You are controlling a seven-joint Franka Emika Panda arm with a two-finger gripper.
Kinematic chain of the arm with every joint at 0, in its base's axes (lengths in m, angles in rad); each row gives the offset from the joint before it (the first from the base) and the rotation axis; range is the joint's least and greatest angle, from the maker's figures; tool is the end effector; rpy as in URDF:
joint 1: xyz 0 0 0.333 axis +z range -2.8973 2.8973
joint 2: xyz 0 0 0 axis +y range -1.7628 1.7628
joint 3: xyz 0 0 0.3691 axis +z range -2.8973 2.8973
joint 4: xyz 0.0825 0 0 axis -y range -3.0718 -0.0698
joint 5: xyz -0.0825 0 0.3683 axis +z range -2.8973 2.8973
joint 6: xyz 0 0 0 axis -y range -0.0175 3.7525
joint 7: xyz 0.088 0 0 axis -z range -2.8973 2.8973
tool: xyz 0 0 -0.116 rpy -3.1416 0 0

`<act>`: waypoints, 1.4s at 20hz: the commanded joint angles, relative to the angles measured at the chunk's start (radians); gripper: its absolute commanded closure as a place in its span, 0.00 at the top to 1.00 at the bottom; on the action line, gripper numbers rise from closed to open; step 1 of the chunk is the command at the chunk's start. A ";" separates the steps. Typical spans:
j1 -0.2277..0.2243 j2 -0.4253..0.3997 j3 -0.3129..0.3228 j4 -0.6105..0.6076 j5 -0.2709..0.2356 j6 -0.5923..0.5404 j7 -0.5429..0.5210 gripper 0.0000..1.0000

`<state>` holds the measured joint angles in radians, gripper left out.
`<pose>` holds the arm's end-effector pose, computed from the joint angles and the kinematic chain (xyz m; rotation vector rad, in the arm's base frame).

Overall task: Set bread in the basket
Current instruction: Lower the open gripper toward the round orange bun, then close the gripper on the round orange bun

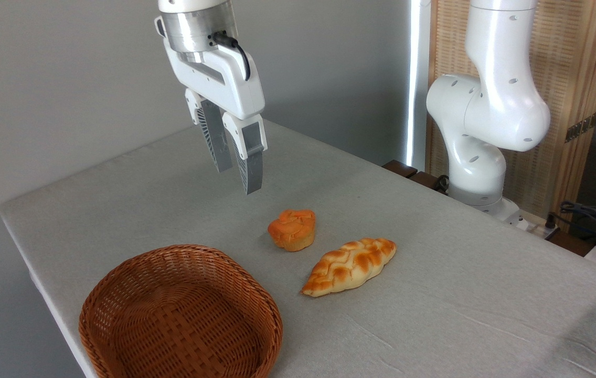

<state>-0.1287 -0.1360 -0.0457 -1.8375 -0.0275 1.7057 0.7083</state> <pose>0.4878 -0.0905 0.6280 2.8258 -1.3280 0.0148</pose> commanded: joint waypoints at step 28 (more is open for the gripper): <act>-0.118 -0.203 0.009 -0.620 0.011 0.376 0.148 0.30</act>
<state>-0.2378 -0.3190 -0.0466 -2.4410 -0.0235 2.0713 0.8419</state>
